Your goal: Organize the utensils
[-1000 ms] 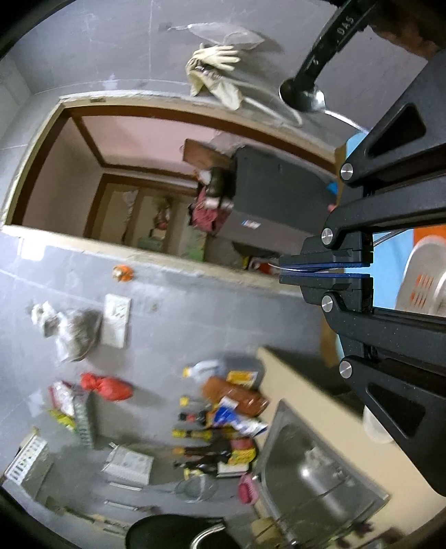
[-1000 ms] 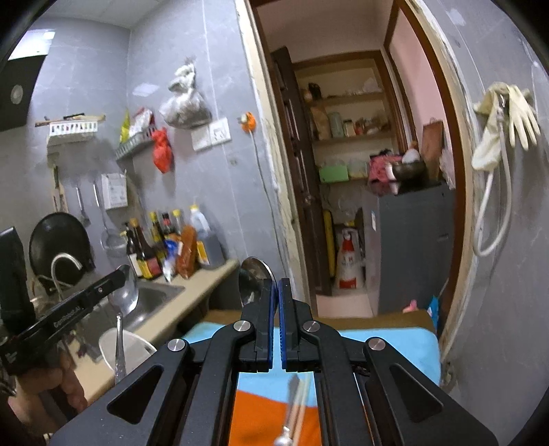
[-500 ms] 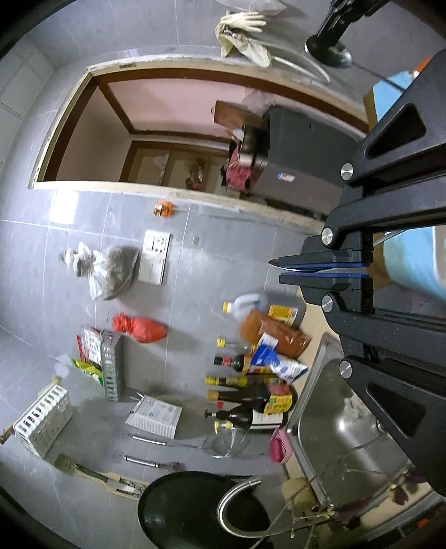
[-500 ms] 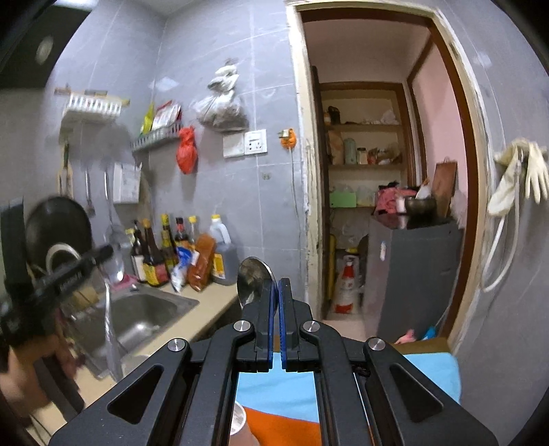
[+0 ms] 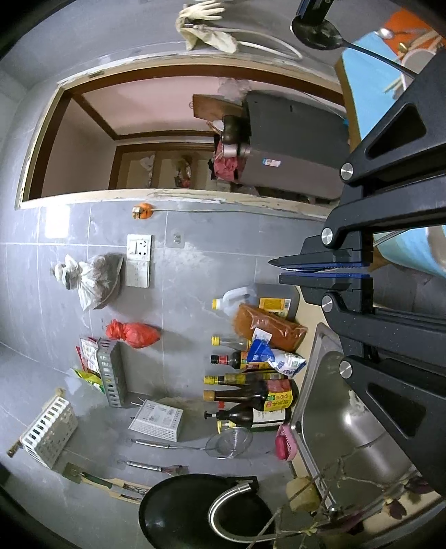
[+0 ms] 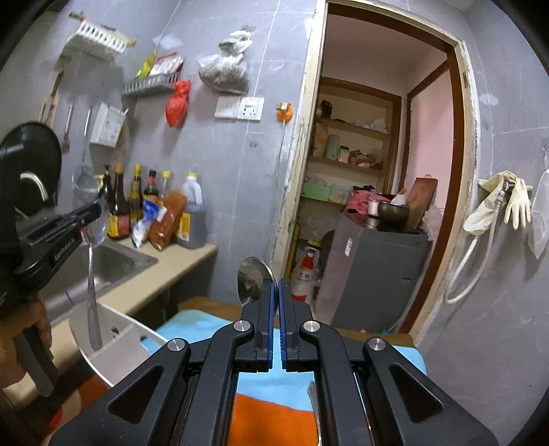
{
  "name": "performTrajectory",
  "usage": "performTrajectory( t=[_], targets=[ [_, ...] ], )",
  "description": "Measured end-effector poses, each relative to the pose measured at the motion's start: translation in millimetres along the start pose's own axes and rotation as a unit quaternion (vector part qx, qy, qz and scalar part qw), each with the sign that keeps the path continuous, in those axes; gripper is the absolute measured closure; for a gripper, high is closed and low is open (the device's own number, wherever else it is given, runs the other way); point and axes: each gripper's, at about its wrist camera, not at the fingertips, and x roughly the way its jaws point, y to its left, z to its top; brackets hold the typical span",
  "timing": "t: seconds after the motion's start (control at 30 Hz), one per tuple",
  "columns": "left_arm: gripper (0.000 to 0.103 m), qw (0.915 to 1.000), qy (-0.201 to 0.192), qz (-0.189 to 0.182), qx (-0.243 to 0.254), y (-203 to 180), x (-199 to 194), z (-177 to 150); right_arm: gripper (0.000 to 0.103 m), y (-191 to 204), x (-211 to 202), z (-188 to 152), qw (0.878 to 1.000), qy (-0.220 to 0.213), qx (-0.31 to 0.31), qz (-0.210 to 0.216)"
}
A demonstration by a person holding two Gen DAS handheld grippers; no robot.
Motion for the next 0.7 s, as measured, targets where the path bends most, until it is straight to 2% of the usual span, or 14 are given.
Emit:
performTrajectory(
  t=[0.23,0.57,0.7],
  targets=[
    [0.103,0.9998,0.011,0.001,0.018,-7.1,-2.6,-16.2,0.101,15.1,2.9,-16.8,1.000,0.006,-0.014,0.002],
    [0.101,0.9957,0.080,-0.034,-0.031,6.5,-9.3,-22.0,0.101,17.4,5.1,-24.5,0.998,0.039,0.017,0.043],
    [0.099,0.9914,0.103,-0.062,-0.051,7.7,-14.2,-21.8,0.099,14.9,5.0,-23.7,0.996,0.052,0.032,0.067]
  ],
)
